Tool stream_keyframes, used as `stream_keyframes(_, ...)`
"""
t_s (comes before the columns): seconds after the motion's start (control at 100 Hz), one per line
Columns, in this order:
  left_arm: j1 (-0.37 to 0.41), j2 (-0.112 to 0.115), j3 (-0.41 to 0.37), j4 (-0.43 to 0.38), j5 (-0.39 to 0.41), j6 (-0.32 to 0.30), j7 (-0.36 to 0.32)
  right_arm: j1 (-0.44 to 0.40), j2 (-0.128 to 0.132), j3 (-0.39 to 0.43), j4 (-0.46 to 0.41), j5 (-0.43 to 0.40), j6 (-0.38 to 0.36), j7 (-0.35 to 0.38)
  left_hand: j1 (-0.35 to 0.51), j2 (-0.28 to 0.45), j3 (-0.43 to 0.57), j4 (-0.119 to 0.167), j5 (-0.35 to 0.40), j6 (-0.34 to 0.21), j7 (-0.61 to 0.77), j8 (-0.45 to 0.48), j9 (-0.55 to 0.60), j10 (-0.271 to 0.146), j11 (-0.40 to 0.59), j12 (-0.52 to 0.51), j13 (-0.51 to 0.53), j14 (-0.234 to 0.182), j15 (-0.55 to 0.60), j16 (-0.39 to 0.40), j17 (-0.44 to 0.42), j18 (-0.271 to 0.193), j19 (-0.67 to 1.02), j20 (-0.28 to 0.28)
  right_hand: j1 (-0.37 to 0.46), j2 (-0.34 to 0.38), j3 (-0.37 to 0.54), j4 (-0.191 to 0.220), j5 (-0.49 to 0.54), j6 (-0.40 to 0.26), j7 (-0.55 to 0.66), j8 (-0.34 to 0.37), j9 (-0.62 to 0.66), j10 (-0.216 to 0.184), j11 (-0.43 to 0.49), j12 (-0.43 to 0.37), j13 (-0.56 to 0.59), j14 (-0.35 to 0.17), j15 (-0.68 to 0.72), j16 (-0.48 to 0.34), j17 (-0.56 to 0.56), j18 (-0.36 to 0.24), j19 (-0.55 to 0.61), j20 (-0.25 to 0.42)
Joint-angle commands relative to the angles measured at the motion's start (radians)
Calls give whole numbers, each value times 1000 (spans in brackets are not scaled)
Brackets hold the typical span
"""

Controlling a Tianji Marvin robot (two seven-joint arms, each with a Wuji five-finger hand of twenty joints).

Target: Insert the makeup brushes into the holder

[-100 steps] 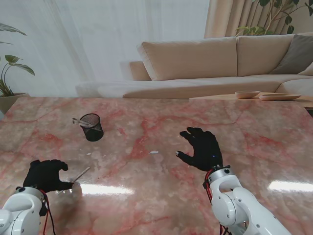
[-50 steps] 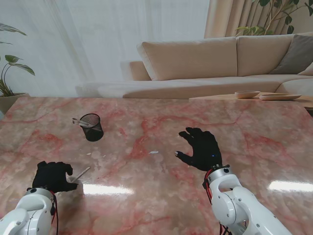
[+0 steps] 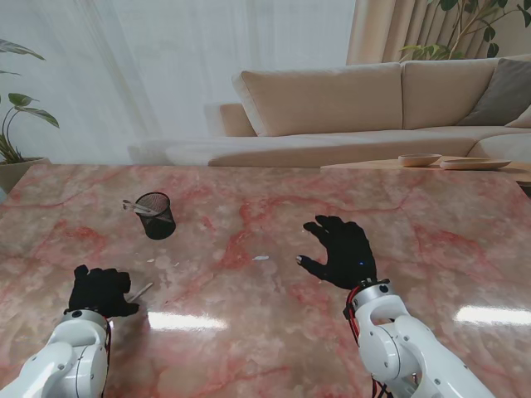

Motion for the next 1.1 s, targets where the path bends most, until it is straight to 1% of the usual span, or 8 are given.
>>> stream_keyframes(0.0, -11, 1, 14, 11, 4, 12, -4, -11, -2, 0, -1, 6, 7, 12, 5, -30, 39, -24, 27, -22, 34, 22, 41, -7, 25, 16, 28, 40, 25, 21, -10, -7, -20, 12, -4, -4, 7, 39, -16, -5, 2, 10, -23, 0, -4, 10, -18, -16, 0, 7, -22, -2, 5, -2)
stream_keyframes(0.1, -32, 3, 38, 25, 12, 38, -12, -14, -1, 2, -4, 5, 9, 16, 7, -33, 47, -25, 37, -30, 53, 32, 60, -8, 35, 23, 37, 38, 30, 22, -9, -8, -16, 13, -4, -4, 7, 38, -16, -5, 2, 10, -23, 0, -3, 11, -19, -15, 0, 8, -23, -1, 5, -2)
stream_keyframes(0.36, -93, 10, 88, 73, 36, 79, -55, -18, 0, 8, -13, -1, 5, 21, 7, -38, 52, -32, 1, -38, 75, 56, 50, -14, 42, 34, 33, 33, 33, 24, -10, -15, -21, 5, -4, -5, 8, 38, -14, -6, 3, 11, -23, 1, -2, 13, -20, -14, 3, 12, -24, 0, 7, 0)
stream_keyframes(0.62, -131, 10, 115, 116, 19, 96, -38, -18, 2, 9, -17, -7, 7, 31, 11, -28, 60, -33, -18, -40, 88, 74, 48, -15, 50, 43, 33, 32, 38, 26, -10, -21, -25, 4, -3, -5, 9, 37, -11, -7, 4, 11, -20, 0, 0, 16, -18, -14, 5, 14, -23, 1, 8, 1)
stream_keyframes(0.75, -146, 9, 128, 130, 0, 98, -23, -16, 3, 7, -20, -11, 8, 38, 34, -15, 86, -24, 15, -36, 84, 70, 72, -13, 59, 46, 41, 32, 43, 27, -11, -22, -27, 5, -3, -6, 10, 37, -11, -8, 4, 11, -18, 0, 1, 18, -17, -15, 6, 15, -23, 1, 9, 2)
stream_keyframes(0.83, -154, 8, 139, 137, -10, 98, -14, -15, 3, 8, -22, -12, 9, 40, 82, -34, 88, -73, 38, -63, 91, 47, 98, -17, 64, 45, 52, 30, 46, 25, -10, -24, -28, 11, -2, -7, 11, 37, -11, -8, 4, 11, -18, 0, 2, 19, -17, -14, 7, 16, -23, 1, 9, 2)
stream_keyframes(0.87, -159, 8, 144, 140, -13, 96, -13, -15, 3, 9, -23, -12, 10, 41, 115, -42, 85, -89, 43, -78, 108, 38, 110, -20, 69, 46, 58, 28, 48, 25, -9, -26, -25, 13, -1, -6, 11, 37, -10, -9, 5, 11, -16, -1, 3, 19, -16, -14, 7, 16, -23, 1, 9, 2)
stream_keyframes(1.09, -185, 9, 177, 161, -22, 116, -17, -19, 4, 13, -29, -16, 12, 44, 239, -43, 86, -97, 60, -133, 183, -19, 149, -32, 84, 50, 74, 25, 56, 27, -7, -31, -21, 11, 3, -7, 14, 35, -10, -9, 5, 11, -16, -1, 4, 22, -16, -14, 9, 19, -23, 2, 11, 3)
